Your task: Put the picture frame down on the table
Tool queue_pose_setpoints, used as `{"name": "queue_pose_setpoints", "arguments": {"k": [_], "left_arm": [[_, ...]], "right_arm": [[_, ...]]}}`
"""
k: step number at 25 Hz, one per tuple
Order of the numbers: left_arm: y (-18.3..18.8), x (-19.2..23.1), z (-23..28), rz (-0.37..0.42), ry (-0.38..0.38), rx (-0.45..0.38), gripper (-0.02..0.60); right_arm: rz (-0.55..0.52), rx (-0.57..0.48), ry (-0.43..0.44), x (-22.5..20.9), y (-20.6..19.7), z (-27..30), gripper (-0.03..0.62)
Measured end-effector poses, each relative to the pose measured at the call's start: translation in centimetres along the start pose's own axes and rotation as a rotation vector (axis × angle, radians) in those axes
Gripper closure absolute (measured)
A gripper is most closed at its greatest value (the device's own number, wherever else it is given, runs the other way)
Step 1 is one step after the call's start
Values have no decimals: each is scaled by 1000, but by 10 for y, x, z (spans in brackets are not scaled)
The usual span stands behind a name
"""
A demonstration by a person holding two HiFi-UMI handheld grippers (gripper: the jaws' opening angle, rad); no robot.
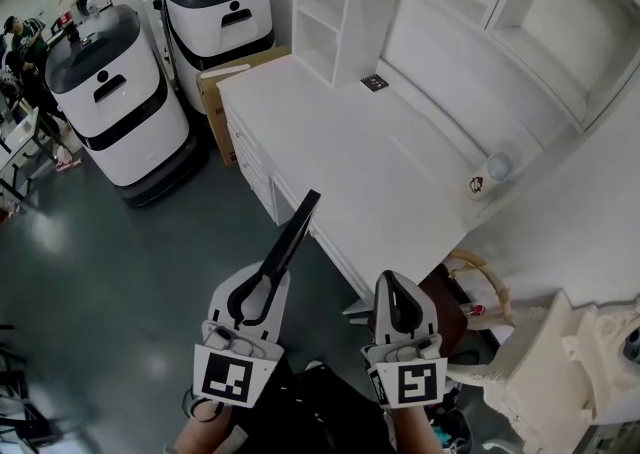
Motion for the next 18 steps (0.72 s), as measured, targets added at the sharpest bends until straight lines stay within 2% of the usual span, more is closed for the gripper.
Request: {"name": "queue_pose_setpoints", "arguments": {"k": [18], "left_arm": [[-36, 150, 57, -9, -115, -19, 514]], "right_arm": [[-13, 0, -124, 65, 4, 132, 594]]}}
Point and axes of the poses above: the fingertips, and each gripper's own axes: z forward along the fingers, x to its left, y out of its top, the point moved 10 cm from there along -z, backward along the fingers, and after that the axes turned 15 degrees about z, right-handed, at the moved point
